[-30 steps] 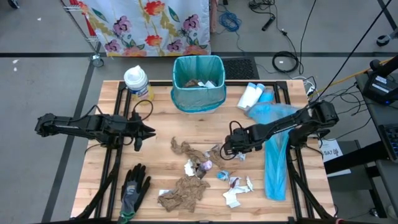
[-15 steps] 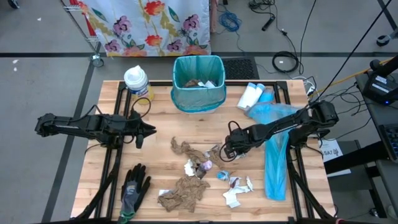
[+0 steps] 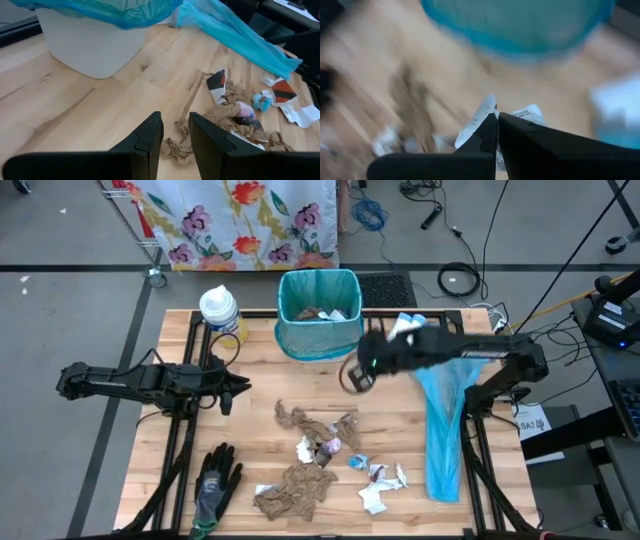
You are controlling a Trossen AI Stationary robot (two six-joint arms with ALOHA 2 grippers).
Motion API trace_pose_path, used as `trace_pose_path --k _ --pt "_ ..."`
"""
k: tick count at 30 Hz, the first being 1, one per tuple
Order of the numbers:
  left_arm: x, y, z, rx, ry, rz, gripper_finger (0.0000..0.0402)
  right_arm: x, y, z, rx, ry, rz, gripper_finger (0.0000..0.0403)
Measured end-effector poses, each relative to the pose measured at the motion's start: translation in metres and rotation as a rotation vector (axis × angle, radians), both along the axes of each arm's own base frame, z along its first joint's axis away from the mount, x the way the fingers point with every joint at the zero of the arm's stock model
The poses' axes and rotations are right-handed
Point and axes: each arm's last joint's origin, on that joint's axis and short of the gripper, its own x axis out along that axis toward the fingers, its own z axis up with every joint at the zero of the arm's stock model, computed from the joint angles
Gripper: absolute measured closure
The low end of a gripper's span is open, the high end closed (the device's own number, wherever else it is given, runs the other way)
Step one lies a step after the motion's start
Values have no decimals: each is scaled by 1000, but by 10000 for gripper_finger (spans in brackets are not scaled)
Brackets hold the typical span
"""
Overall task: Place trash/remove bag and relplace
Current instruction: Put the white paper into the white trash bin, then put the brown napkin into the white trash bin
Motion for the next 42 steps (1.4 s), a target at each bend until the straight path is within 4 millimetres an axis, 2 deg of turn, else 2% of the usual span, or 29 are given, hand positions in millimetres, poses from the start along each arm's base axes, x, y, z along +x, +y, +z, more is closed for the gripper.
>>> trace_pose_path --k 5,7,9,13,16,20,23,27,32,37,42 --pt "0 0 0 3 -1 7 302 4 -38 56 -184 -248 54 403" --pt "0 0 0 5 -1 11 302 4 -54 70 -255 -317 44 403" --pt "0 0 0 5 -5 11 302 5 -72 75 -316 -358 20 403" --pt "1 0 1 4 -17 11 302 10 -107 73 -394 -369 -27 403" --pt "1 0 1 5 -17 13 302 20 -132 64 -388 -393 17 402" --pt "1 0 1 5 -17 13 302 38 -160 43 -314 -434 108 392" --pt "1 0 1 5 -16 13 302 48 -173 27 -277 -415 120 372" --pt "1 0 1 4 -16 12 302 54 -182 13 -232 -398 97 333" --pt "1 0 1 2 -14 9 302 49 -182 18 -235 -402 90 293" --pt "1 0 1 0 -14 4 302 25 -169 40 -235 -403 87 277" --pt "4 -2 -2 -1 21 -64 302 -5 -141 59 -191 -345 110 276"
